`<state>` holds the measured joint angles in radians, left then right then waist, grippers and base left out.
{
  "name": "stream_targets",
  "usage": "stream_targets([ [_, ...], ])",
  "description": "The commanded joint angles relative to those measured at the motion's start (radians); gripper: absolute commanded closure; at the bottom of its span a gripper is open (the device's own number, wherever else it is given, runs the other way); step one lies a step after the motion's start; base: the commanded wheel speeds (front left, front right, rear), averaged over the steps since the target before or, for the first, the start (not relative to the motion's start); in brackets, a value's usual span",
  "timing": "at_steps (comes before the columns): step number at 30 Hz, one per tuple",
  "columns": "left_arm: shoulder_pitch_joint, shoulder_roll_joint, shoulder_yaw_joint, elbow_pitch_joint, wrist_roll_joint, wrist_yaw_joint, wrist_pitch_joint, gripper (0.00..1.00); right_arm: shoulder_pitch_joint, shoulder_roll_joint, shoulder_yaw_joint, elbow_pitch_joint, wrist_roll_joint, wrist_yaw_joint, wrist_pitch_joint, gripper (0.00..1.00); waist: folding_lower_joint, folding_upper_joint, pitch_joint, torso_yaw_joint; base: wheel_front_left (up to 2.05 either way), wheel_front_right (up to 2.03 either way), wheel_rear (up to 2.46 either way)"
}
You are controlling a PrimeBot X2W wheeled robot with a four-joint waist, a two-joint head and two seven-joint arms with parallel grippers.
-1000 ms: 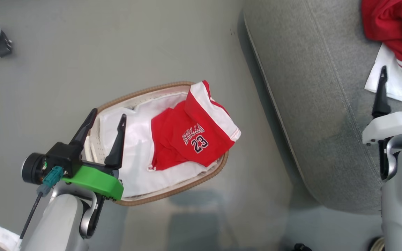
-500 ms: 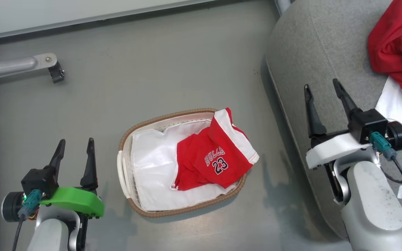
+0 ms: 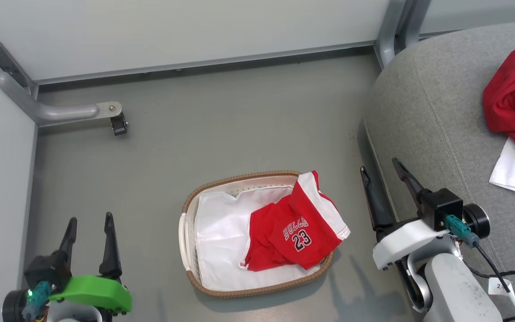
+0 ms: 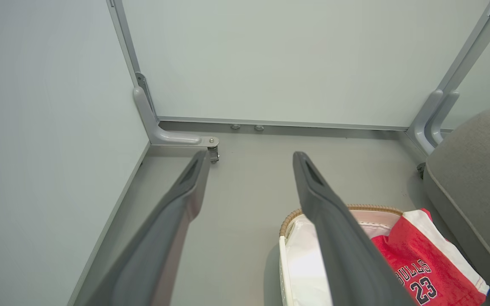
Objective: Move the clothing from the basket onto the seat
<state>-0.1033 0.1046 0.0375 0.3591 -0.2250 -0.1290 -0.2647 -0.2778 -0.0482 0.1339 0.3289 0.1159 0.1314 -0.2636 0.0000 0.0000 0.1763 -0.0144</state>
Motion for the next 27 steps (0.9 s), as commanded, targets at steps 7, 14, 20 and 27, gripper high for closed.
stream_targets([
  [7, 0.09, -0.019, 0.0, -0.01, 0.013, -0.003, 0.001, 0.0, 0.082, -0.003, -0.027, -0.007, 0.02, -0.001, -0.002, 0.0, 0.0, 0.0, -0.068, 0.012, 0.0, 0.0, 0.0],
  [14, 0.111, -0.032, -0.009, -0.019, 0.019, -0.003, 0.001, 0.0, 0.109, -0.004, -0.055, -0.003, 0.018, -0.001, -0.002, 0.0, 0.0, 0.0, -0.087, 0.014, 0.0, 0.0, 0.0],
  [20, 0.092, -0.036, -0.017, -0.024, 0.021, -0.003, 0.001, 0.0, 0.092, -0.005, -0.05, 0.001, 0.017, -0.001, -0.002, 0.0, 0.0, 0.0, -0.081, 0.01, 0.0, 0.0, 0.0],
  [27, 0.057, -0.034, -0.057, -0.022, 0.005, -0.003, 0.001, 0.0, 0.062, -0.005, -0.04, -0.008, 0.013, -0.001, -0.002, 0.0, 0.0, 0.0, -0.033, -0.001, 0.0, 0.0, 0.0],
])
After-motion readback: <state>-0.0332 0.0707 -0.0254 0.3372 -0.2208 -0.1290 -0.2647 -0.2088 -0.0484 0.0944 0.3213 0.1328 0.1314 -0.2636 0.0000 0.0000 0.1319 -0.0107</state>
